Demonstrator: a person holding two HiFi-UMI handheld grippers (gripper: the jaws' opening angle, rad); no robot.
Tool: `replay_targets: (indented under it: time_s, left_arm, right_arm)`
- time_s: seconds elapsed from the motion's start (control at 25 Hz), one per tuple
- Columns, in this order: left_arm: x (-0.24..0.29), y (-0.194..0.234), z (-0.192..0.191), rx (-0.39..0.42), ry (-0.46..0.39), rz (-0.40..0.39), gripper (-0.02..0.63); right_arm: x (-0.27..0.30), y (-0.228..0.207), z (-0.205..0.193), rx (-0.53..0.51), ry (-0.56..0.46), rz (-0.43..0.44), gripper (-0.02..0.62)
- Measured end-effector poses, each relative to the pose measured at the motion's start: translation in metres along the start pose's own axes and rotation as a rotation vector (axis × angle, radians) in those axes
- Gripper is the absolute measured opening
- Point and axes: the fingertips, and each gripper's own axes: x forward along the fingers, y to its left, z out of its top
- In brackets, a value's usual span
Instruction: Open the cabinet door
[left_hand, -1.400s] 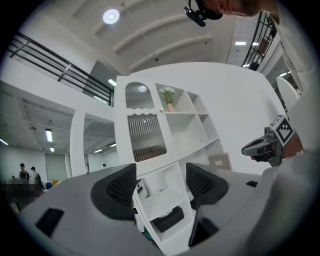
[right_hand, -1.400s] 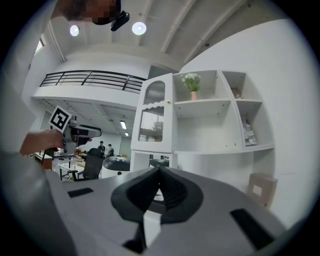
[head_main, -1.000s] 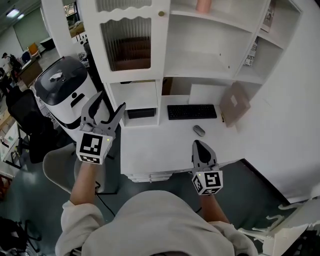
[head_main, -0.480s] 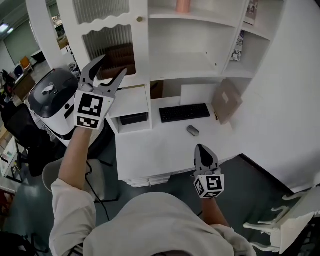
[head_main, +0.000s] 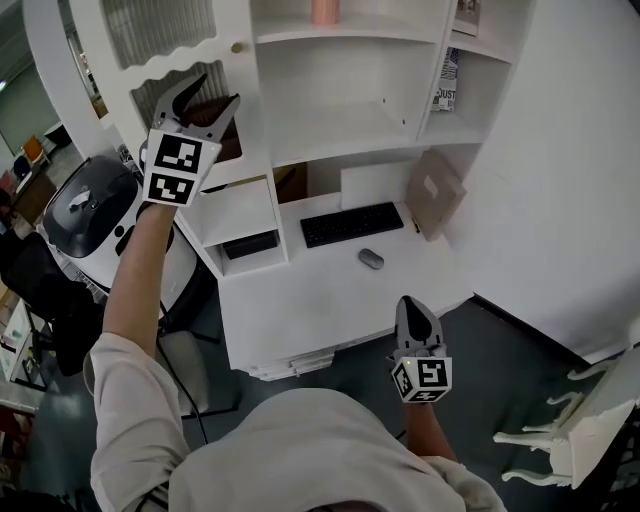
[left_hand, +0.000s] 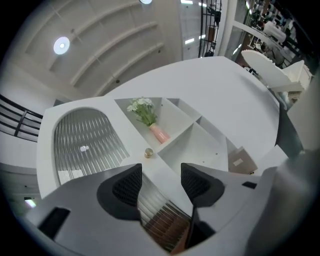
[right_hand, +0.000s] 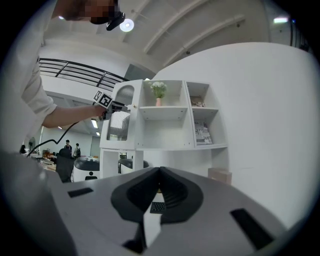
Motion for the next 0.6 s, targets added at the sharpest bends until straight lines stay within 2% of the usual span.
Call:
replay_targets:
  time_s: [0.32,0.6]
  left_arm:
    - [0.036,0.013,0.014,0.103,0.01,0.032,0.224]
    - [0.059,0.014,0.015,0.133,0.024,0.053,0.204]
  right_arm:
    - [-0.02,-0.03,-0.009,0.015,0.017,-0.077,0.004]
    - [-0.033,-0.051,-0.016,0.028,0.029,-0.13,0.003]
